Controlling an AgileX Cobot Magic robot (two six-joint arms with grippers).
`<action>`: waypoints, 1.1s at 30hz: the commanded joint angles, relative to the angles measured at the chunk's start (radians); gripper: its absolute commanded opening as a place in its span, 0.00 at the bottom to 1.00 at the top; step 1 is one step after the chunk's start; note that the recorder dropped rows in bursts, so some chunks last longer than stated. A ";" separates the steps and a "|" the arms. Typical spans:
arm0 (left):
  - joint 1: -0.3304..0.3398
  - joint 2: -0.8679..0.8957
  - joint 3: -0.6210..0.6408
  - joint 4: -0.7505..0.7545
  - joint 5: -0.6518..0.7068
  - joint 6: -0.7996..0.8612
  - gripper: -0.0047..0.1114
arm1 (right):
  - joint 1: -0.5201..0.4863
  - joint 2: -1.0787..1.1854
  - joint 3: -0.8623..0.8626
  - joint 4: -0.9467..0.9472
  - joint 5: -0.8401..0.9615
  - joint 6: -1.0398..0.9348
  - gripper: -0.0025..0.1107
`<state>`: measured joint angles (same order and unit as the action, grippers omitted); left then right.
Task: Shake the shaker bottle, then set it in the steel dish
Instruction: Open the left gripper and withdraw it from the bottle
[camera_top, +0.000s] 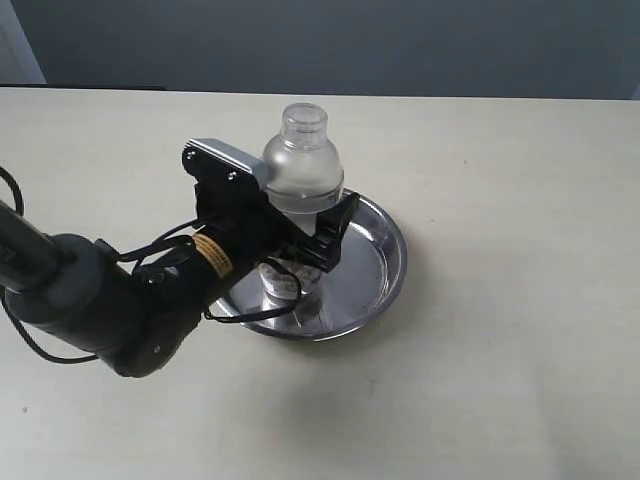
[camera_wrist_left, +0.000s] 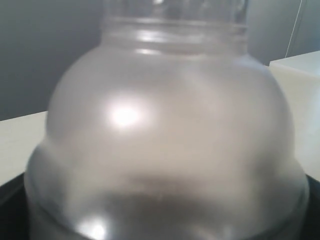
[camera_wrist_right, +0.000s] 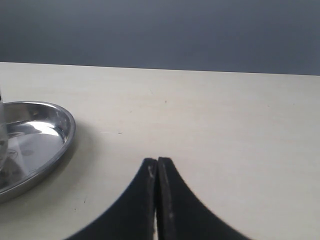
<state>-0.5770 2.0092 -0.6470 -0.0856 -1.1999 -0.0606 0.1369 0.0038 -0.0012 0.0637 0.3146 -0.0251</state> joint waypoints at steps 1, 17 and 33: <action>-0.002 -0.009 0.020 -0.017 -0.021 0.002 0.95 | 0.004 -0.004 0.001 -0.002 -0.009 -0.001 0.02; -0.002 -0.109 0.051 -0.054 -0.021 0.044 0.95 | 0.004 -0.004 0.001 -0.002 -0.009 -0.001 0.02; -0.002 -0.508 0.051 -0.236 0.277 0.371 0.71 | 0.004 -0.004 0.001 -0.002 -0.009 -0.001 0.02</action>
<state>-0.5770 1.5808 -0.6029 -0.2820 -1.0342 0.2485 0.1369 0.0038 -0.0012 0.0637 0.3146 -0.0251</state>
